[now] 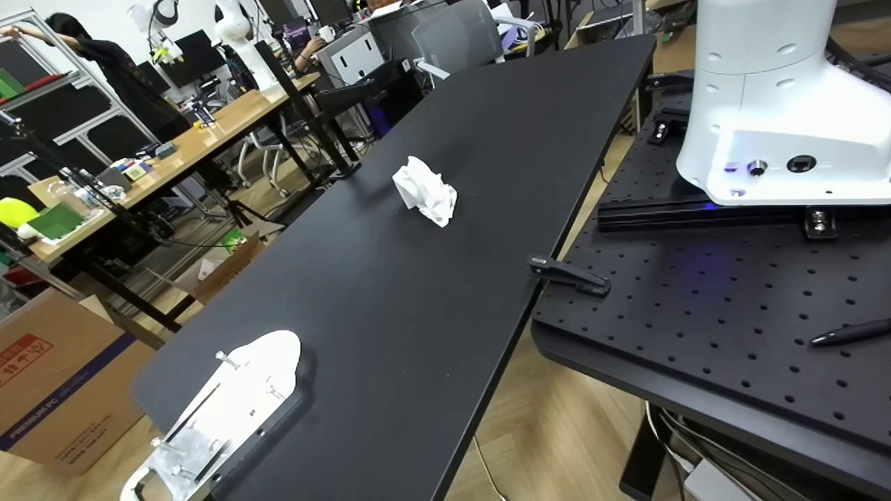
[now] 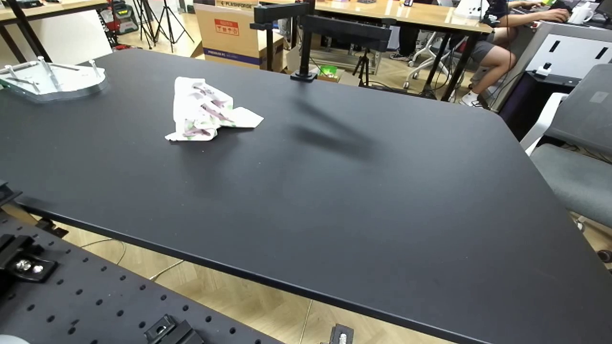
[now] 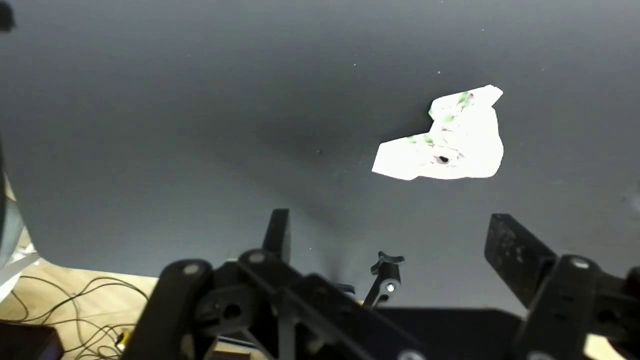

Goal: Hang the white cloth on the black rod

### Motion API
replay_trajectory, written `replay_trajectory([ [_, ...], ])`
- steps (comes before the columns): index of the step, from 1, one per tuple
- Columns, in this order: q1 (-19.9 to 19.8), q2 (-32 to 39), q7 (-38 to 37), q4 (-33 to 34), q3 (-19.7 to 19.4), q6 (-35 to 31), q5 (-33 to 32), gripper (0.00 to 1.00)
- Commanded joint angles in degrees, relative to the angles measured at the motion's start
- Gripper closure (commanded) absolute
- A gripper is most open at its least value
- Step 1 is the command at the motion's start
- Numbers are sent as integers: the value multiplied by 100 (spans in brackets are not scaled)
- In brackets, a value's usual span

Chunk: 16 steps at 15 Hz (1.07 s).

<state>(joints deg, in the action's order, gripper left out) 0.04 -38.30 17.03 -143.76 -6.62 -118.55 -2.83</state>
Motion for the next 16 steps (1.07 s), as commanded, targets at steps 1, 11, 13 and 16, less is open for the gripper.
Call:
replay_trajectory([
  [1,352,335,-148,-499,367,-635,106,0],
  [11,923,1296,-1016,-982,1243,-1627,416,0],
  [13,919,1362,-1042,-981,1251,-1662,429,0],
  [16,598,1346,-1944,-1019,1467,-2092,203,0],
])
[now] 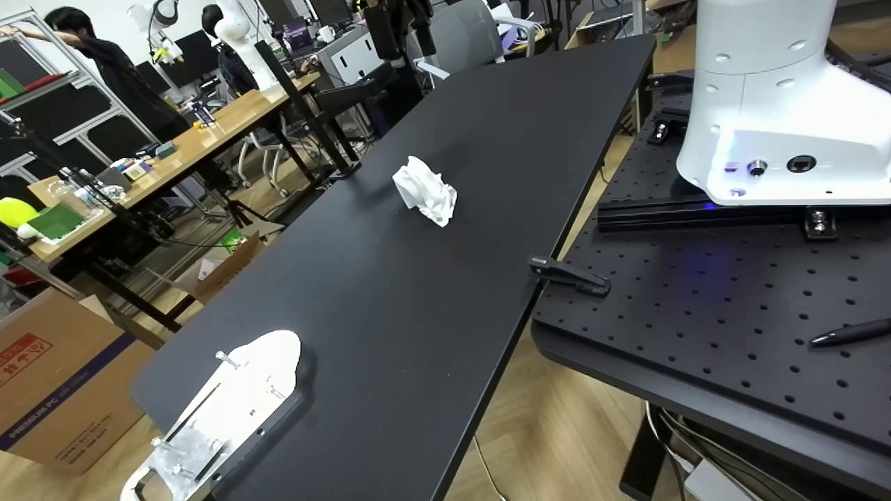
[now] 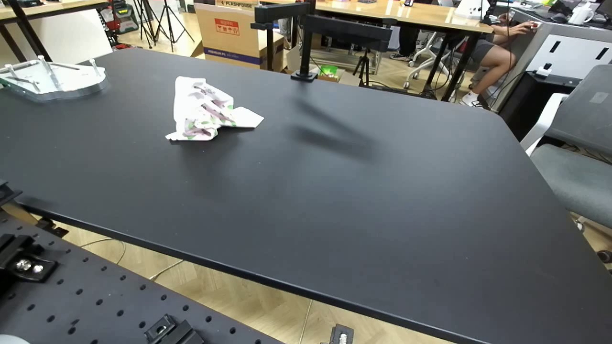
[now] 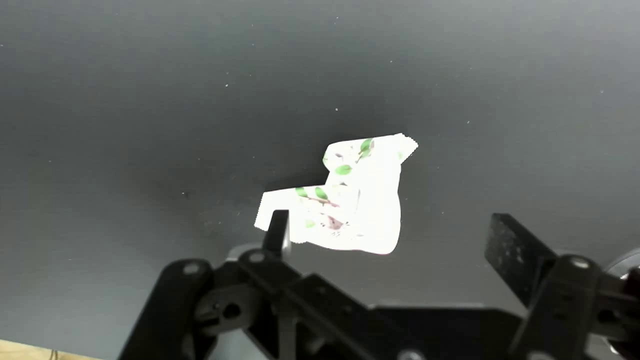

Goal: Hang the white cloth on the black rod

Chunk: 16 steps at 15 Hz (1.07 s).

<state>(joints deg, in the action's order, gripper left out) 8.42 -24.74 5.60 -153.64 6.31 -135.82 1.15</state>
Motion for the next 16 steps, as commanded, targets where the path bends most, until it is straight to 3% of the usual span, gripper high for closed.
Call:
replay_trajectory([
  [1,-289,184,-1042,10,214,-631,-167,0],
  [6,-842,1119,-2664,63,692,-2007,-523,0],
  [9,-1706,1610,-3826,129,1434,-2465,-1024,0],
  [13,-2709,1869,-5386,221,2231,-2443,-1790,0],
  [16,-2954,2056,-6474,358,2650,-2214,-2217,0],
])
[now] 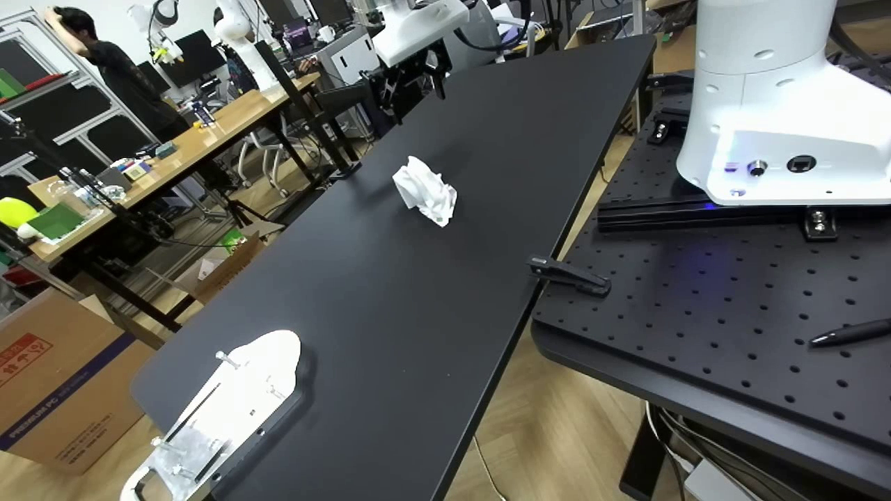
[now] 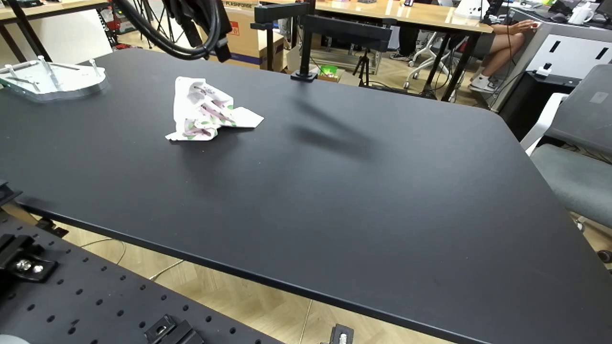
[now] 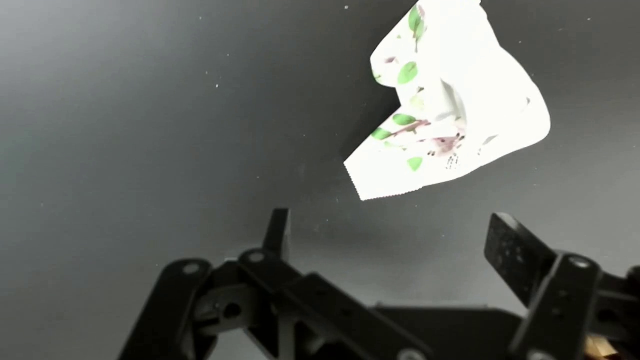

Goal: Hang the white cloth on the black rod

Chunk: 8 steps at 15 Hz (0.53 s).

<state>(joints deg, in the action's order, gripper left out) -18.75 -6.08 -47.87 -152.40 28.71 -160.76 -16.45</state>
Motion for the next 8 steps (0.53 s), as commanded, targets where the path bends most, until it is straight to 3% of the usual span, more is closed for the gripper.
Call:
replay_trajectory([
  [1,-182,369,-1484,302,492,324,-686,0],
  [8,171,1261,-1537,611,810,340,-913,0],
])
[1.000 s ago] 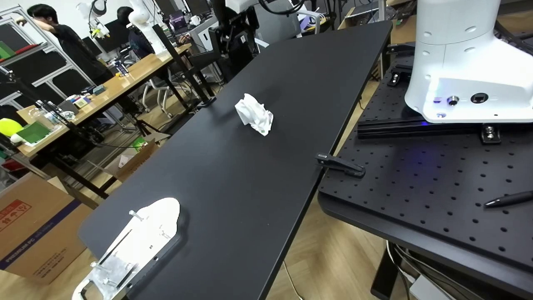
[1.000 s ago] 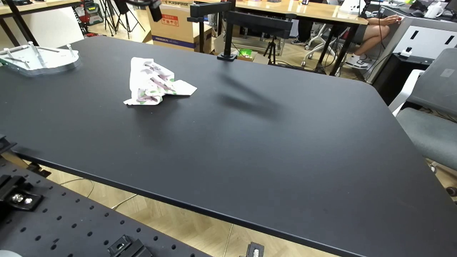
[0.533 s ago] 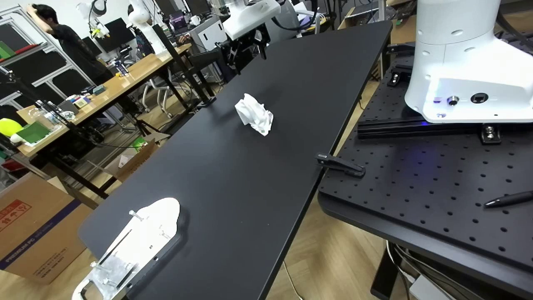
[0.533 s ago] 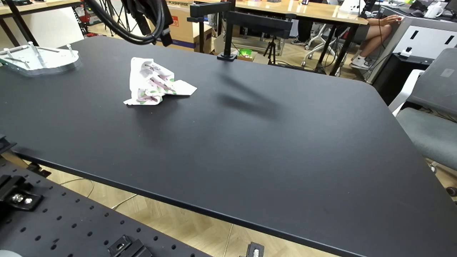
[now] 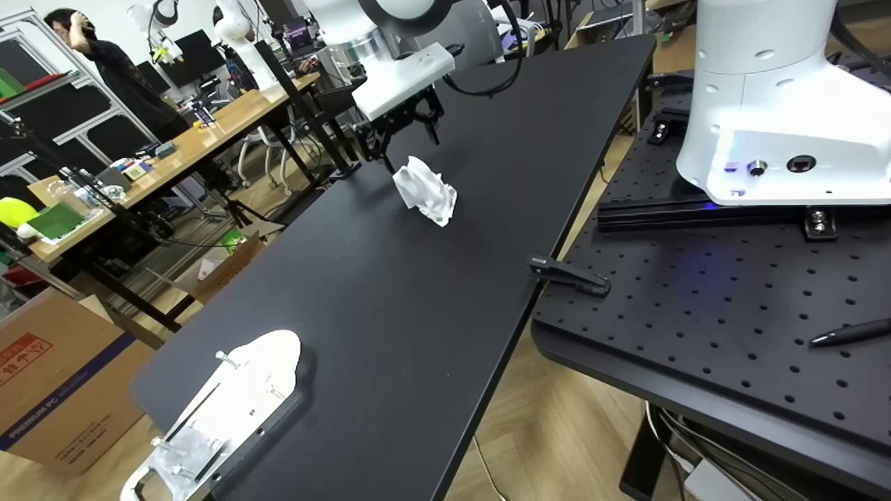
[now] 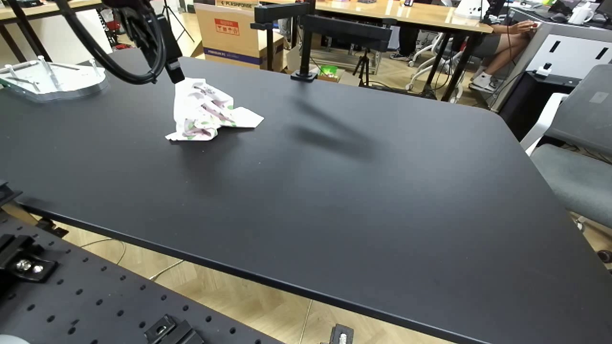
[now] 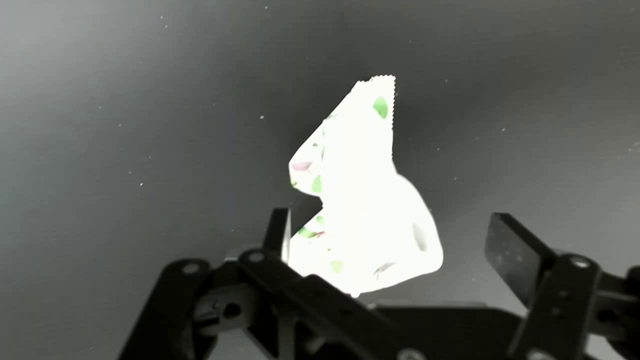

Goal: Hang the white cloth on the black rod

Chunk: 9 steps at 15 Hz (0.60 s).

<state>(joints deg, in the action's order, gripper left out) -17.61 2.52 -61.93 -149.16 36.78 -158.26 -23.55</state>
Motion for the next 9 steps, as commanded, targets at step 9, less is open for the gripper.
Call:
replay_trajectory([
  [9,-65,764,1358,463,-120,77,-261,0],
])
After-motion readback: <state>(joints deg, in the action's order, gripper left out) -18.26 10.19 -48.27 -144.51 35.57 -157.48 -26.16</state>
